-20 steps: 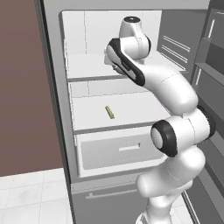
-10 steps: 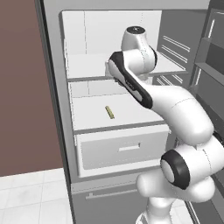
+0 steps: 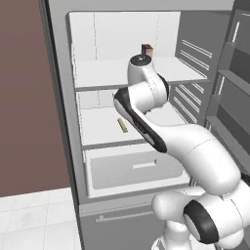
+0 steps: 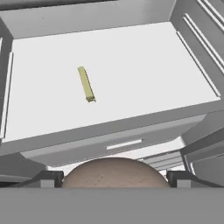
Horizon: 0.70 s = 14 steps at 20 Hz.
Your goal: Pick the egg and butter from the fridge and place them by the bowl for mixing.
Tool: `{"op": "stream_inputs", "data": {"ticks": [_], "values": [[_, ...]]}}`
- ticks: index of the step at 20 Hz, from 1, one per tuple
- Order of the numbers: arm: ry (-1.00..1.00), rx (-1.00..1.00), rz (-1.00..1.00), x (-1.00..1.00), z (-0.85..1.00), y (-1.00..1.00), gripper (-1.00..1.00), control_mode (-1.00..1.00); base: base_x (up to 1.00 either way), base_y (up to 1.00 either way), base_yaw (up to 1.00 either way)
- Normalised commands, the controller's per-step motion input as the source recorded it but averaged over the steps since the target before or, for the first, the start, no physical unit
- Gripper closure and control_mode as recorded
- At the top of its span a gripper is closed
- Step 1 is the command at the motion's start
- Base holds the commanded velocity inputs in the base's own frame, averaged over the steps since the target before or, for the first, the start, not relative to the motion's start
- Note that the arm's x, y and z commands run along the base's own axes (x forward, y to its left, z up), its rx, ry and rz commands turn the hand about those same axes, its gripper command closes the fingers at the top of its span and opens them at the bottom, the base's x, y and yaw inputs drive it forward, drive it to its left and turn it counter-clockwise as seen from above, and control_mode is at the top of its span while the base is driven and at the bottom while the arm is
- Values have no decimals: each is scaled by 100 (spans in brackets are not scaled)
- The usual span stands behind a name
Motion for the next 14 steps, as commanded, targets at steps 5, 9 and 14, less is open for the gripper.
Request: {"op": "stream_inputs", "data": {"ticks": [5,9,14], "values": [[-3,-7,0,-15,-48,3,100,-100,0,0,0],[-4,0,0,0,-24,10,100,-100,0,0,0],[0,0,0,0,-1,0,100,-100,0,0,0]]}}
